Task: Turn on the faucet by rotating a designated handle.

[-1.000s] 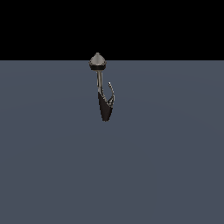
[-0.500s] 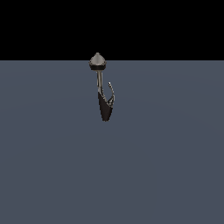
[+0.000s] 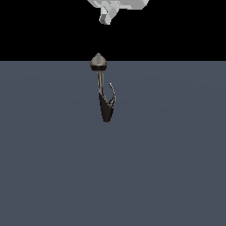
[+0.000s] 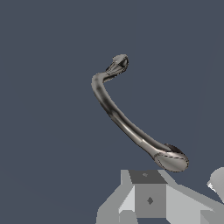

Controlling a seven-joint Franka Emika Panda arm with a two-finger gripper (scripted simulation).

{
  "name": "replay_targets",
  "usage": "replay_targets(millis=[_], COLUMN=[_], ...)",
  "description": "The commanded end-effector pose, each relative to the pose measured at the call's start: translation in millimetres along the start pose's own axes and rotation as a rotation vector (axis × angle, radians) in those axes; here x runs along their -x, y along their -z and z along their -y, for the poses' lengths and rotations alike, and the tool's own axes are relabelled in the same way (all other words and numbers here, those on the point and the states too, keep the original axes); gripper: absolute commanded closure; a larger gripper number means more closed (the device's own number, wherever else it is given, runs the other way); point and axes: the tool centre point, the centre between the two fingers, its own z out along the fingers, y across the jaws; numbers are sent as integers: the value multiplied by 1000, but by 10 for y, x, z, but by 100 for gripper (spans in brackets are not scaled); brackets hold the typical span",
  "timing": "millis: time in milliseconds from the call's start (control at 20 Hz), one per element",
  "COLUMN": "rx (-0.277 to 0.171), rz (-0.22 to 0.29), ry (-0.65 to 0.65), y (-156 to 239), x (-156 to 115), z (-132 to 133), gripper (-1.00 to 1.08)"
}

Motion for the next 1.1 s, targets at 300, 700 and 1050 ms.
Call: replay_targets(millis=[300, 700, 1050], rx=[-76, -138, -178], rz=[87, 173, 239], ry=[-213, -420, -577], y=[-428, -920, -1332], x=[-623, -1209, -1624], z=[239, 362, 386], gripper=[108, 108, 108])
